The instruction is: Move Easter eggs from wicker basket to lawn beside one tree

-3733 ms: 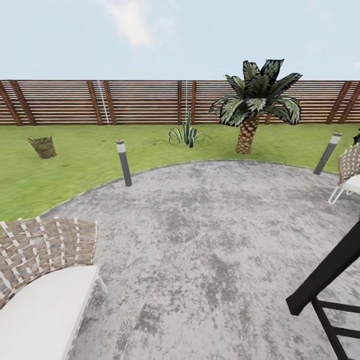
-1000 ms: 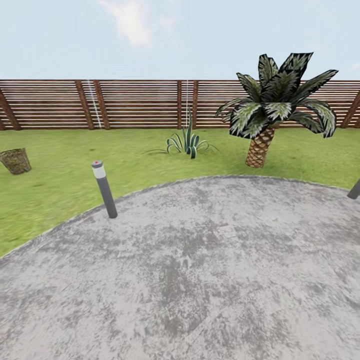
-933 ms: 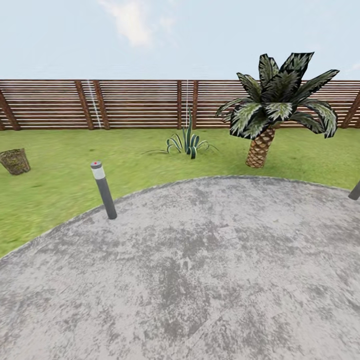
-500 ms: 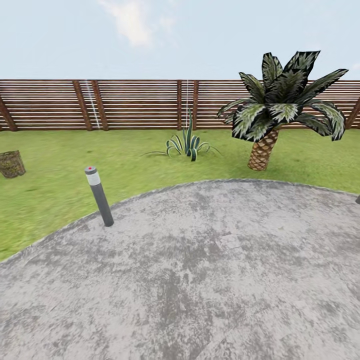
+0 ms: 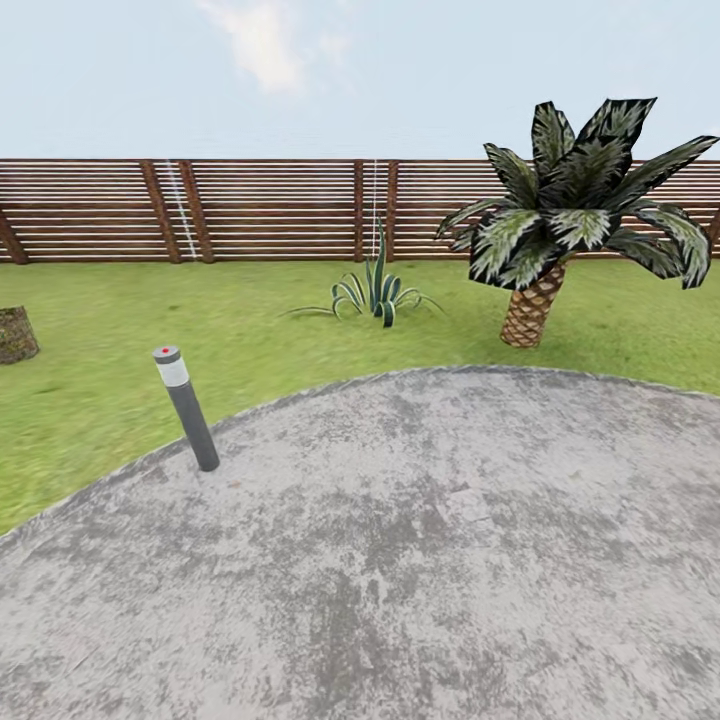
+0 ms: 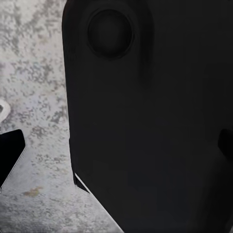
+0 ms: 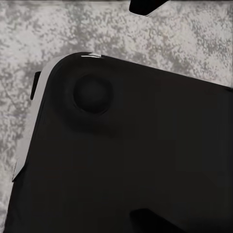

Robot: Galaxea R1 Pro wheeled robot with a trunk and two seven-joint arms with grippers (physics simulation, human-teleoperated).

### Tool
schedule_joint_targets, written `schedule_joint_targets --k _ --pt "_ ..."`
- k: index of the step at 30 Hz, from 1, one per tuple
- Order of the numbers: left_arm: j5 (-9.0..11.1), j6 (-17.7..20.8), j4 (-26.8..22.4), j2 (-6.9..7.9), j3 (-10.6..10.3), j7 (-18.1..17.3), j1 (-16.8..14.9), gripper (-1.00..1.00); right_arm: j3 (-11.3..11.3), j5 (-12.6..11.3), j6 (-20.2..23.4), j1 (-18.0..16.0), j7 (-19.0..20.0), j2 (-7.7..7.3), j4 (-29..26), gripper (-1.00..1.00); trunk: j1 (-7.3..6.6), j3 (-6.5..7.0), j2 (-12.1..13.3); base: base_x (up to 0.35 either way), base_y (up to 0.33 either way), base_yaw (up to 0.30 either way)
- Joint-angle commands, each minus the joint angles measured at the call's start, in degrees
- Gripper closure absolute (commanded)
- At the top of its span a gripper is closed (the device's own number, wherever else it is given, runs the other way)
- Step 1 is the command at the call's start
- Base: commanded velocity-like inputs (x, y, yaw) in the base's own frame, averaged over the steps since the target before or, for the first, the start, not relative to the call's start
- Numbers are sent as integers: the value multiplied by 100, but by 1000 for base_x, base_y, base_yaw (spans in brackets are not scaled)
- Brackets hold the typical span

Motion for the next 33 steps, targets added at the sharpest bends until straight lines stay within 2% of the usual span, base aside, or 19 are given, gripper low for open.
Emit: schedule_joint_targets --k 1,17,24,33 --pt "7 -8 0 -1 3 2 -2 -100 15 18 -16 -3 -1 0 4 -100 3 -5 -2 339 0 0" --pt "7 -8 0 16 6 2 -2 -100 14 -38 -33 -2 -1 -1 -4 -100 3 -5 -2 293 0 0" --pt "7 -8 0 17 11 2 -2 -100 15 -28 -33 -4 -1 15 -4 -100 3 -14 -2 58 0 29" --pt "7 -8 0 17 11 2 -2 -100 15 15 -42 -5 -1 20 -4 -100 3 -67 -2 2 0 152"
